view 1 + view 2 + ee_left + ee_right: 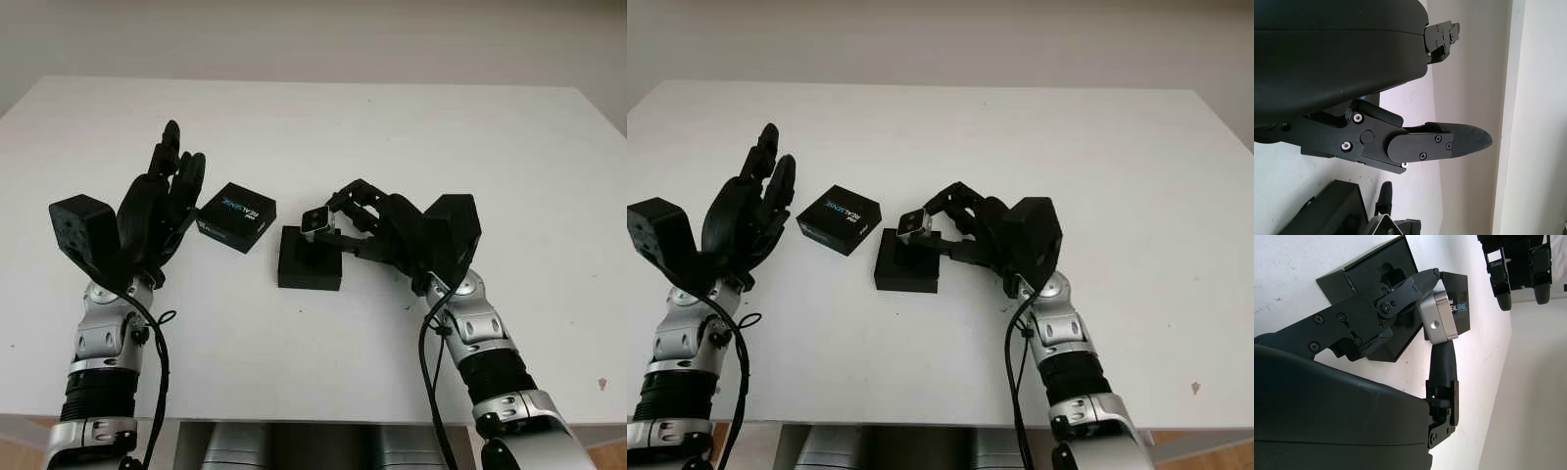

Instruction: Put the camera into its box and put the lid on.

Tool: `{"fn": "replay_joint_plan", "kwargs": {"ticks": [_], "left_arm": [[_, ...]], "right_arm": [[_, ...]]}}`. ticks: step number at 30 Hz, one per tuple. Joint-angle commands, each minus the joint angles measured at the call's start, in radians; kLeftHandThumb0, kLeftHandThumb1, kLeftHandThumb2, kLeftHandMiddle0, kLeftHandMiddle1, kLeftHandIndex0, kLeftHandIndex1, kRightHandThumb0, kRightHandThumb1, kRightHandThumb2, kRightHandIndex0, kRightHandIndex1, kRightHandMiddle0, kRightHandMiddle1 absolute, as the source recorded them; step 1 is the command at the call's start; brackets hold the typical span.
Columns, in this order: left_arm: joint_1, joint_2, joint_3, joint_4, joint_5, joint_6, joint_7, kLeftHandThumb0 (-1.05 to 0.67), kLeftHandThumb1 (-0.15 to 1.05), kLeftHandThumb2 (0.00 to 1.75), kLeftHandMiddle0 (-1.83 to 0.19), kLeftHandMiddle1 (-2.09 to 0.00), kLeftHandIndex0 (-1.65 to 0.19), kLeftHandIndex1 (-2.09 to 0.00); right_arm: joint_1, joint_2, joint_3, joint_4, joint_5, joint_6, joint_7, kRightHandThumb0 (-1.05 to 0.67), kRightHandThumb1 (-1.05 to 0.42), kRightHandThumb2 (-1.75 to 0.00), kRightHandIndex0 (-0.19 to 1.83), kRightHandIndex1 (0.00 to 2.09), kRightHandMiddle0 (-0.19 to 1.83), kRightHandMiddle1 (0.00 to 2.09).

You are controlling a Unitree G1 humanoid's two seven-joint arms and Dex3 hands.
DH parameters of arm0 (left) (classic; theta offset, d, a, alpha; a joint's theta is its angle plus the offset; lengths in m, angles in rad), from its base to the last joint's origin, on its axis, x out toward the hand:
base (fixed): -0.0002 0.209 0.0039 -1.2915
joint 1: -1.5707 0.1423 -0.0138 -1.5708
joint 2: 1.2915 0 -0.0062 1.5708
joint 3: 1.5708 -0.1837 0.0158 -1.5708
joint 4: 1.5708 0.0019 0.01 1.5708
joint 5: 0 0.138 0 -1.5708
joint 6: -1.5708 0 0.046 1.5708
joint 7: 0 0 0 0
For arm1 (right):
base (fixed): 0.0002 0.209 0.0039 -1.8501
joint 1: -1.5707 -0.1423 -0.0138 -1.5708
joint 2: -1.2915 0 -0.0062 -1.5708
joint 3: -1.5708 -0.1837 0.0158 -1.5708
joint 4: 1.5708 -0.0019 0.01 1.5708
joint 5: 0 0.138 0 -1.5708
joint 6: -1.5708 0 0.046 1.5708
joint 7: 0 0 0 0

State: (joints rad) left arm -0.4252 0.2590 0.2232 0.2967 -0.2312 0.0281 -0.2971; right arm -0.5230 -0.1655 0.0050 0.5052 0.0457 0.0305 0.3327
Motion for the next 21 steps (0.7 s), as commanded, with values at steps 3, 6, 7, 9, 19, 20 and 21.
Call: {"fn": "replay_joint_plan", "kwargs": {"ticks": [3,6,7,9,19,20,21], "left_arm": [[0.000,0.014,0.000,-0.014,-0.001,-0.002,-0.005,-0.68,1.05,0.42,0.19,0.00,0.19,0.00],[-0.001,0.014,0.002,-0.016,-0.003,-0.004,-0.008,-0.67,1.05,0.44,0.19,0.00,0.19,0.00],[-0.002,0.014,0.003,-0.015,-0.004,-0.004,-0.009,-0.67,1.05,0.44,0.19,0.00,0.19,0.00],[-0.003,0.016,0.003,-0.012,-0.002,-0.006,-0.011,-0.67,1.05,0.44,0.19,0.00,0.19,0.00],[-0.001,0.023,0.002,-0.010,-0.001,-0.003,-0.009,-0.67,1.05,0.42,0.19,0.00,0.19,-0.01],[-0.001,0.023,0.002,-0.011,-0.002,0.000,-0.007,-0.67,1.05,0.42,0.19,0.00,0.19,-0.01],[-0.001,0.023,0.003,-0.011,-0.002,0.001,-0.006,-0.67,1.05,0.42,0.19,0.00,0.19,-0.01]], "right_arm": [[0.011,0.000,0.009,-0.025,-0.008,0.004,-0.002,-0.38,-0.89,-0.05,0.14,0.06,0.28,1.79],[0.017,0.002,0.018,-0.024,-0.013,0.007,0.000,-0.37,-0.89,-0.05,0.15,0.06,0.29,1.79],[0.019,0.002,0.021,-0.022,-0.014,0.006,0.001,-0.38,-0.89,-0.05,0.16,0.06,0.29,1.80],[0.023,0.004,0.025,-0.021,-0.012,0.011,0.004,-0.38,-0.89,-0.05,0.15,0.06,0.30,1.80],[0.030,0.009,0.036,-0.019,-0.014,0.017,-0.006,-0.41,-0.88,-0.05,0.15,0.06,0.31,1.81],[0.030,0.009,0.037,-0.019,-0.014,0.017,-0.006,-0.41,-0.88,-0.05,0.15,0.05,0.31,1.81],[0.030,0.009,0.037,-0.018,-0.014,0.017,-0.007,-0.41,-0.88,-0.05,0.15,0.05,0.32,1.81]]}}
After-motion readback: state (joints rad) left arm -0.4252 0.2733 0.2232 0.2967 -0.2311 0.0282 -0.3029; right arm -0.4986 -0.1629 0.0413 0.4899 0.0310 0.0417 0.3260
